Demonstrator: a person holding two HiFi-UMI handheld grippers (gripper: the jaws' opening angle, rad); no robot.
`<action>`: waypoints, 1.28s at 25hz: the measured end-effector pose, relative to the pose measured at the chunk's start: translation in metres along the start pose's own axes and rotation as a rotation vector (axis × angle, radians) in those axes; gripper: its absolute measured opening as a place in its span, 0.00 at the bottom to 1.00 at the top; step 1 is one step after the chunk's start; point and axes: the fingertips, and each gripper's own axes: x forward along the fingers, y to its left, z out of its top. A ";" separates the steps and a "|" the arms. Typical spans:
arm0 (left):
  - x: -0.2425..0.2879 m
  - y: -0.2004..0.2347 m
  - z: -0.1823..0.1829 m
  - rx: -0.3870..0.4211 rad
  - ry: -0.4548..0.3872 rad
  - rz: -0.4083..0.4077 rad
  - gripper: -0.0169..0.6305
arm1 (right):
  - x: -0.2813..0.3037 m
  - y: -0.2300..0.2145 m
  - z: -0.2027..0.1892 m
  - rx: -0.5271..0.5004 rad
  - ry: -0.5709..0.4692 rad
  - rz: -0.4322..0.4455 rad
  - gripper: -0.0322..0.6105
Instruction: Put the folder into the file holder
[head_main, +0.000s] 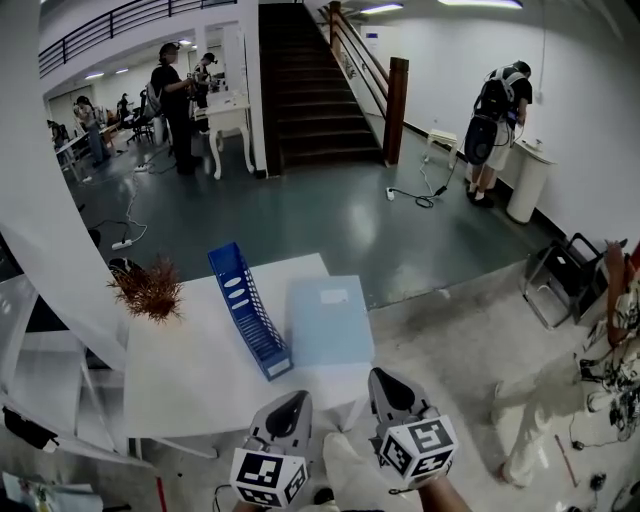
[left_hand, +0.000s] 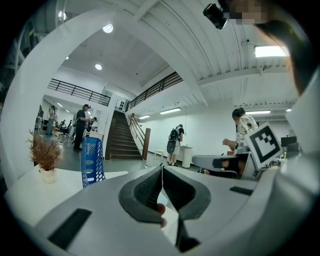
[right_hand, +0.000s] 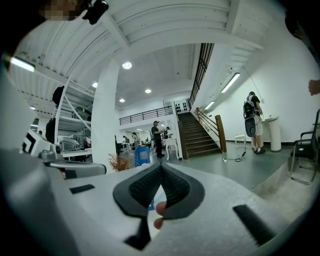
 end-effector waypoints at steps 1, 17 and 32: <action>0.005 0.002 0.000 0.000 0.001 0.000 0.04 | 0.004 -0.003 0.000 0.002 -0.001 0.000 0.05; 0.089 0.040 0.001 -0.003 0.020 0.012 0.04 | 0.090 -0.055 -0.010 0.033 0.031 0.009 0.05; 0.171 0.070 0.000 -0.003 0.047 -0.005 0.04 | 0.164 -0.107 -0.021 0.056 0.074 0.008 0.05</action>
